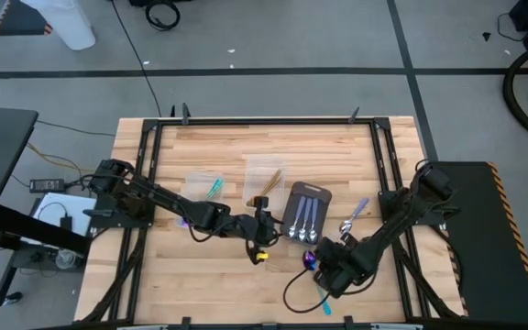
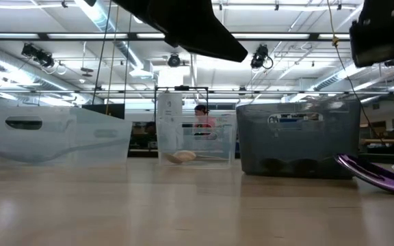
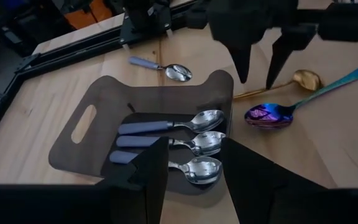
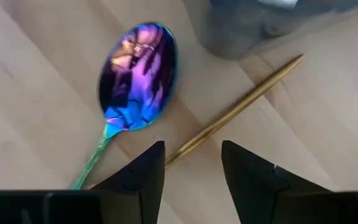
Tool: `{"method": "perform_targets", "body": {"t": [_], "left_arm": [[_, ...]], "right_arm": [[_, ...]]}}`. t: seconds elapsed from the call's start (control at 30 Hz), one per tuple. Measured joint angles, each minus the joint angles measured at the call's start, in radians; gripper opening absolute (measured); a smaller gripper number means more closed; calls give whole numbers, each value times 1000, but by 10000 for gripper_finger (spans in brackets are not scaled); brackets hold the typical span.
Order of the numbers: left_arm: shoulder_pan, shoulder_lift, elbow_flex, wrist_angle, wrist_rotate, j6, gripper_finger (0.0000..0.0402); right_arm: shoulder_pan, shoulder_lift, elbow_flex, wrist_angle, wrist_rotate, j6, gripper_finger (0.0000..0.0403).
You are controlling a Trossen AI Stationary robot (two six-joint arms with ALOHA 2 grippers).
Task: Sort silverware by color (type)
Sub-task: Put the gold spoon into the right transparent bin
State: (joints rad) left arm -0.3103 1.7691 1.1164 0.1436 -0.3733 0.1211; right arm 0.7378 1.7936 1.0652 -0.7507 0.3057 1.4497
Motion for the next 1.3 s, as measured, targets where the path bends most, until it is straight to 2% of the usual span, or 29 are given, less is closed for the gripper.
{"method": "perform_targets", "body": {"t": [0.2,0.4,0.9,1.1,1.3], "left_arm": [[12,0,0,11,0,42,156],[28,-1,0,15,0,41,156],[-17,-1,0,17,31,49,156],[-49,-1,1,17,31,107,156],[-56,-1,11,18,31,66,156]], "right_arm": [[-7,67,10,-12,-38,40,169],[-7,80,15,-33,-63,48,163],[-6,64,12,-138,-146,41,54],[-3,64,10,-185,-177,17,38],[8,64,7,-260,-219,6,34]]}}
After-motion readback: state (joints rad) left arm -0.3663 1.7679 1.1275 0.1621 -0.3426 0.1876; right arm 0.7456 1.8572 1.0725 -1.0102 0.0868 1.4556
